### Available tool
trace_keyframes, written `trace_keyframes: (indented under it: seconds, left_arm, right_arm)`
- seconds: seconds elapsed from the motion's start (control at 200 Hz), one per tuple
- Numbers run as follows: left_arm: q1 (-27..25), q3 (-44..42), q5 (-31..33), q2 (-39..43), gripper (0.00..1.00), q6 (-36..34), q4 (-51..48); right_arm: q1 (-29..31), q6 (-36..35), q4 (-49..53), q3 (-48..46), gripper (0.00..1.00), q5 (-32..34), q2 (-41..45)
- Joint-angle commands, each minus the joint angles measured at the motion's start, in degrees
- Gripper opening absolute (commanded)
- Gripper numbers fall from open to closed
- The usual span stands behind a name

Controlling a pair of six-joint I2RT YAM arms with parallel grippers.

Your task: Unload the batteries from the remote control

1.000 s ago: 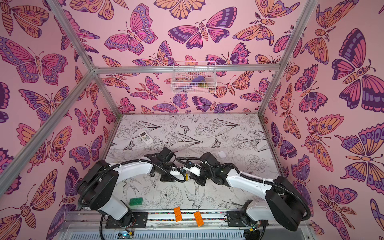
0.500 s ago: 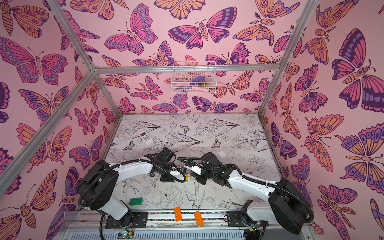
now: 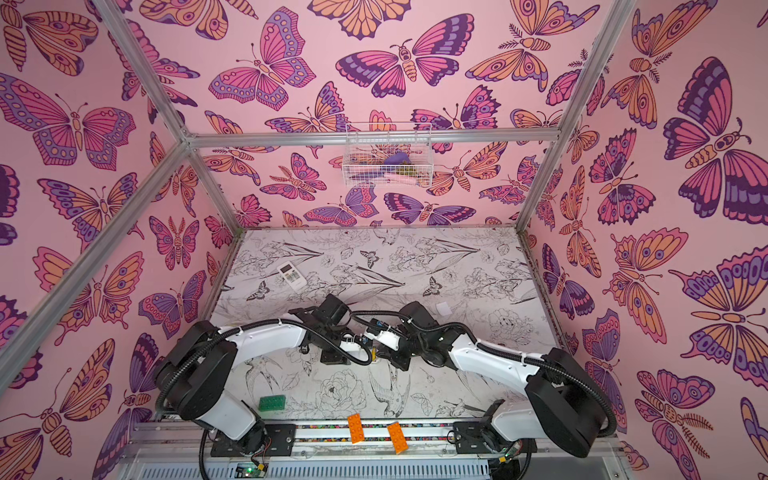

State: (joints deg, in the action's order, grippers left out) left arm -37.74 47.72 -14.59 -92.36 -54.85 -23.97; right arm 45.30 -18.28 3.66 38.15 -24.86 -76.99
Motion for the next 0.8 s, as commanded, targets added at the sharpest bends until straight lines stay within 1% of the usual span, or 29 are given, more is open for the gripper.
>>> trace_keyframes:
  seconds: [0.0,0.351,0.797]
  left_arm:
    - [-0.7,-1.8,0.9,-0.6,0.44,-0.3,-3.9]
    - [-0.7,-1.8,1.1,-0.7,0.44,-0.3,-4.0]
    - [-0.8,-1.8,1.1,-0.5,0.44,0.0,-4.0]
  right_arm:
    - [0.1,-1.9,5.8,2.1,0.00,-3.1,-1.0]
    - [0.1,-3.9,10.8,4.6,0.00,-1.3,-3.4]
    - [1.2,-2.8,9.6,4.8,0.00,2.1,-5.0]
